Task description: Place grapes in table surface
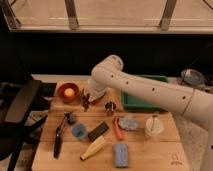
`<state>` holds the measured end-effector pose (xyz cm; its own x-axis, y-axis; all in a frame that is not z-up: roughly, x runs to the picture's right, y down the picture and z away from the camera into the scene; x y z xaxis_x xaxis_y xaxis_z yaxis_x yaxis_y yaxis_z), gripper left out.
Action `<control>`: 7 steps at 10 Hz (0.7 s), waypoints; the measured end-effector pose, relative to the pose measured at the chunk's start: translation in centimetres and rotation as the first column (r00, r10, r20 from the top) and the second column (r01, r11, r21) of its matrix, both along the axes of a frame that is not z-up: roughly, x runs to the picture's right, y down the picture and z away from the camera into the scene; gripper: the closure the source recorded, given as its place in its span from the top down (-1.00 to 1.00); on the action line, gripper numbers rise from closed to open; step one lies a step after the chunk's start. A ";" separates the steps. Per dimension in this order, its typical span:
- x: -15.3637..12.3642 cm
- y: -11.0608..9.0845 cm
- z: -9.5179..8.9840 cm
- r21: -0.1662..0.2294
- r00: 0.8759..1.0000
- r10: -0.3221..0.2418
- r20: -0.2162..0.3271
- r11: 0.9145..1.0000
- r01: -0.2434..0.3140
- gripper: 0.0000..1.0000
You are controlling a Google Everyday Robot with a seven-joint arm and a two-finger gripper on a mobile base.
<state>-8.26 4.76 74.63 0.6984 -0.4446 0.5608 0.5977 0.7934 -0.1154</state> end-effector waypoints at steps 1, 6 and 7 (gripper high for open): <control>-0.4 1.2 0.9 -0.027 1.000 0.004 0.014 1.000 -0.004 -1.00; -2.3 5.8 3.4 -0.164 0.997 0.022 0.077 0.986 -0.009 -0.21; -2.6 6.5 3.7 -0.186 0.996 0.022 0.086 0.982 -0.006 -0.02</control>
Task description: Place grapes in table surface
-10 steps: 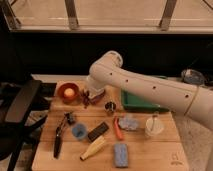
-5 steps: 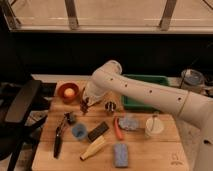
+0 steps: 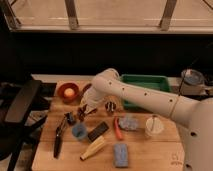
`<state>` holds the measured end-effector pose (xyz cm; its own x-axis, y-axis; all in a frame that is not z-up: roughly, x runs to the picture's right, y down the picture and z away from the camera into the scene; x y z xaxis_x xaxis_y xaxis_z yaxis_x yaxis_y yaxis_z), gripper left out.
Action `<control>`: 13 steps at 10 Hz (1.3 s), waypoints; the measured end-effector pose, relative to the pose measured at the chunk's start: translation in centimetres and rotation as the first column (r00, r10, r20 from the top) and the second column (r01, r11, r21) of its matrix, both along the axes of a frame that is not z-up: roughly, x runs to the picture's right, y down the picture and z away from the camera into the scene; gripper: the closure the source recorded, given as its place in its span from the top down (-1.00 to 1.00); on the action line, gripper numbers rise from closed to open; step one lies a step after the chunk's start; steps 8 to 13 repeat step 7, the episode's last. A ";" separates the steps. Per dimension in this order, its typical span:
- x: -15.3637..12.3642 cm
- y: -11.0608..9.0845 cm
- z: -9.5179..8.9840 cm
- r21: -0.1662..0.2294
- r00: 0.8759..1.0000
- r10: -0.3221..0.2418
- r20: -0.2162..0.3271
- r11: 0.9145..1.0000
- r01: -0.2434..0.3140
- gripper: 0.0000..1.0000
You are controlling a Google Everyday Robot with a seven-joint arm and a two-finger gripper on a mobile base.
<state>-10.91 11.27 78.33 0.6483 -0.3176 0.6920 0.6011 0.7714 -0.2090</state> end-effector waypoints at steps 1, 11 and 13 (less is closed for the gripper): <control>-0.4 0.7 0.4 -0.026 1.000 -0.002 0.010 1.000 0.002 0.22; 0.3 2.8 2.7 -0.121 1.000 0.004 -0.020 0.993 -0.007 0.60; 0.3 2.8 2.7 -0.121 1.000 0.004 -0.020 0.993 -0.007 0.60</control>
